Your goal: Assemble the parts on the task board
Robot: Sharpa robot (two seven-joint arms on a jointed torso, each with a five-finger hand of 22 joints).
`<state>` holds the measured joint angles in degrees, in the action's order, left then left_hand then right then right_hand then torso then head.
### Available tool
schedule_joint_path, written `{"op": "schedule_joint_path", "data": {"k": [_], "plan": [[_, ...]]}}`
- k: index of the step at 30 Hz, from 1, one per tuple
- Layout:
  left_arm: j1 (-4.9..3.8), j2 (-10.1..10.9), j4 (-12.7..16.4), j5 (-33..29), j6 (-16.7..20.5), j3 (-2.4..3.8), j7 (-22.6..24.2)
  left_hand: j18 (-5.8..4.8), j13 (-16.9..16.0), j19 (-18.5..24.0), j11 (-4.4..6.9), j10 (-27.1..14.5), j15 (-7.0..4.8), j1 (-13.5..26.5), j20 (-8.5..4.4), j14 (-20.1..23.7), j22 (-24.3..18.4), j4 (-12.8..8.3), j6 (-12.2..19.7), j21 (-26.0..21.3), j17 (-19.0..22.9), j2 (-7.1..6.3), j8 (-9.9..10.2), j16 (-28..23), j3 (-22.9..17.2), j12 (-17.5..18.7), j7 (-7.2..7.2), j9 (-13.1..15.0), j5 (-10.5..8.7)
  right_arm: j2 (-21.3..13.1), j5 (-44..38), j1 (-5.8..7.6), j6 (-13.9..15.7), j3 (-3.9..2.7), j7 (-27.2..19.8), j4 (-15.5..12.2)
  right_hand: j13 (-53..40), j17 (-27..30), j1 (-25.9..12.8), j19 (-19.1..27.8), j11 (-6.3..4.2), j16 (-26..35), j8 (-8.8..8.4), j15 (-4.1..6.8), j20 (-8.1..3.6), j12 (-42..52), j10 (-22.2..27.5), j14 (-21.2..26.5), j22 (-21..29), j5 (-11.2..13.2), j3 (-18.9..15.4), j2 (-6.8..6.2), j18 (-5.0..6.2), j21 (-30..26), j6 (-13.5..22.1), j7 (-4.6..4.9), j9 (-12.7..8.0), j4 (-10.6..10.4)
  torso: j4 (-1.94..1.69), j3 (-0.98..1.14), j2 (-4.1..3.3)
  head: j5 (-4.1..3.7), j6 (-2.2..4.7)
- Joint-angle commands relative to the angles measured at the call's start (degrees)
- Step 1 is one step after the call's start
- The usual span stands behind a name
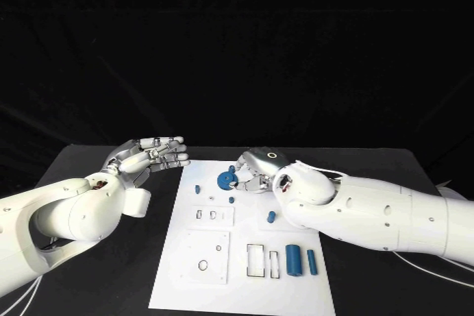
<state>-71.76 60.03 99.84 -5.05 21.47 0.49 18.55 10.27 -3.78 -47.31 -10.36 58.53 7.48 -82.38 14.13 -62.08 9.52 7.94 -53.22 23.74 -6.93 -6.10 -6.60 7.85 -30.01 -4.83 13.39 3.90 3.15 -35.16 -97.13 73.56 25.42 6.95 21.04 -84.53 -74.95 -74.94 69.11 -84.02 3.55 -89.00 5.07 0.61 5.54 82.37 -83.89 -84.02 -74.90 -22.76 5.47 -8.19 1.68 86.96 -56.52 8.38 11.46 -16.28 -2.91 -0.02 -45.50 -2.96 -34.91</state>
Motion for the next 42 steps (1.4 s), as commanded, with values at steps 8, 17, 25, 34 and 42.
{"op": "schedule_joint_path", "data": {"k": [8,17,25,34,42], "plan": [[-0.08,-0.26,-0.68,0.02,-1.39,0.02,-0.01,0.08,0.05,0.45,-0.25,0.00,0.15,0.74,0.20,0.04,0.07,-0.04,0.01,0.30,-0.09,0.11,0.05,0.26,-0.40,0.38,0.66,0.02,-0.08,-11.86,14.56,1.84,5.26,-0.39,-13.01,-7.24,-5.05,-9.99,5.18,-0.08,0.26,1.34,-1.24,-0.37,0.53,-2.39,1.46,-4.69,-8.58,3.66,0.83,-0.70,0.46,-3.41,0.33,0.20,-0.52,0.43,1.49,0.37,0.65,-1.31,0.50],[-0.07,-0.79,-1.46,0.39,-1.70,-0.01,-0.07,0.08,0.05,0.45,-0.25,0.00,0.15,0.74,0.20,0.04,0.07,-0.04,0.01,0.30,-0.09,0.11,0.05,0.26,-0.40,0.38,0.66,0.02,-0.08,-19.39,22.55,1.14,2.79,-0.25,-20.84,-6.88,-4.85,-10.38,9.00,-0.04,0.26,1.23,-1.30,-0.39,0.51,-2.63,1.67,-4.80,-8.53,6.18,0.68,-0.86,0.48,-3.73,0.30,0.26,-0.83,1.26,2.76,0.81,1.12,-2.16,0.47],[-0.05,-1.05,-1.98,0.78,-2.05,-0.07,0.06,0.08,0.05,0.49,-0.27,-0.04,0.16,0.88,0.22,0.06,0.08,-0.05,0.05,0.32,-0.10,0.07,0.06,0.26,-0.45,0.39,0.67,0.02,-0.08,-21.69,23.28,-0.48,1.44,-0.12,-23.95,-3.54,-4.77,-10.64,10.03,-0.11,0.28,1.12,-1.35,-0.39,0.50,-2.72,1.74,-4.87,-8.61,7.54,0.07,-1.38,0.47,-3.75,0.28,0.27,-0.94,1.58,2.88,1.14,1.31,-2.36,0.14],[-0.04,-0.83,-2.06,0.83,-2.21,-0.14,0.12,0.08,0.05,0.51,-0.27,-0.06,0.17,0.93,0.23,0.08,0.08,-0.07,0.07,0.33,-0.10,0.04,0.06,0.26,-0.48,0.39,0.68,0.02,-0.09,-20.38,23.14,-2.16,0.65,-0.09,-24.30,1.06,-4.71,-10.81,10.72,-0.10,0.33,1.04,-1.43,-0.42,0.52,-2.78,1.80,-4.91,-8.59,7.45,-0.19,-1.51,0.47,-3.81,0.54,0.33,-1.06,1.82,2.54,1.23,1.15,-2.30,-0.03],[-0.04,-0.68,-2.03,0.84,-2.27,-0.15,0.13,0.08,0.05,0.51,-0.27,-0.06,0.17,0.93,0.23,0.08,0.08,-0.07,0.07,0.33,-0.10,0.04,0.06,0.26,-0.48,0.39,0.68,0.02,-0.09,-17.89,22.84,-2.91,0.66,-0.09,-23.88,4.46,-4.95,-11.13,11.39,-0.35,0.38,0.89,-1.39,-0.46,0.55,-2.53,1.61,-4.99,-8.88,6.80,-0.18,-1.11,0.39,-3.57,0.72,0.39,-1.16,1.94,2.37,1.23,1.02,-2.03,-0.48]]}}
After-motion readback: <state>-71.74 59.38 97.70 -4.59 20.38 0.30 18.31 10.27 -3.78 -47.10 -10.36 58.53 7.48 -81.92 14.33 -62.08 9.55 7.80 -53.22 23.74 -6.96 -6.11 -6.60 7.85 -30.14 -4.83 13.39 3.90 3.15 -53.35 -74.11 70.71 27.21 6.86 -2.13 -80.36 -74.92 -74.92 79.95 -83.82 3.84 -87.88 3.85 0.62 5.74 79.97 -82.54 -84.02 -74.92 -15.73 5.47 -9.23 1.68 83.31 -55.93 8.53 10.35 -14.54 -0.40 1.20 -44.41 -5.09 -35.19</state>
